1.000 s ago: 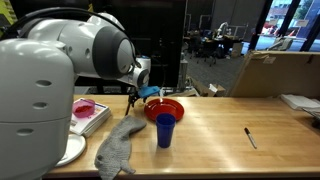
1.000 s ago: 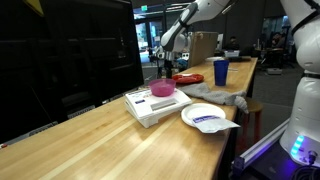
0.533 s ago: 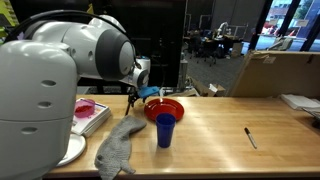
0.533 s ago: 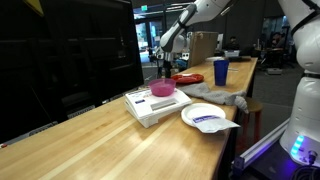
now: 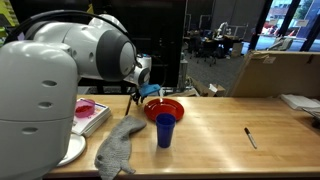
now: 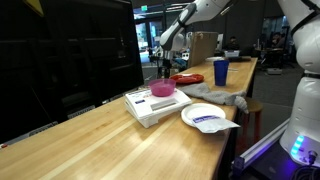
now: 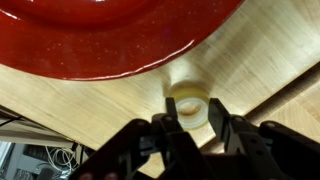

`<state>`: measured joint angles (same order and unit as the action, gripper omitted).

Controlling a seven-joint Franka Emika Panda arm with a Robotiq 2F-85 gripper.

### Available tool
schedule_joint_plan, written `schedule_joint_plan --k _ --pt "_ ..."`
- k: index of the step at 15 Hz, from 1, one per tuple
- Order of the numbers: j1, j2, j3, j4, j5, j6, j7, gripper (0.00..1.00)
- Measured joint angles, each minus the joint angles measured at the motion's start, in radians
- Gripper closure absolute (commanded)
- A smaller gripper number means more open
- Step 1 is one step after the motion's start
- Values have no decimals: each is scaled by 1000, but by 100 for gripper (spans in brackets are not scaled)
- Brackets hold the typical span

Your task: Move the cup to the right then place the tape on the plate

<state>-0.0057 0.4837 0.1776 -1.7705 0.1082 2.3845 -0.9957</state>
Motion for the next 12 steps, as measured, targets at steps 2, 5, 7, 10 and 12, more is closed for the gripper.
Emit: schedule_joint_plan --k 2,5,7,10,12 --pt "-3 0 0 4 0 -9 2 74" --pt "-4 0 0 5 0 -11 6 69" --pt "-4 0 0 5 0 -12 7 44" --pt "-3 1 0 5 0 -12 9 40" --pt "-3 2 0 5 0 -12 9 27"
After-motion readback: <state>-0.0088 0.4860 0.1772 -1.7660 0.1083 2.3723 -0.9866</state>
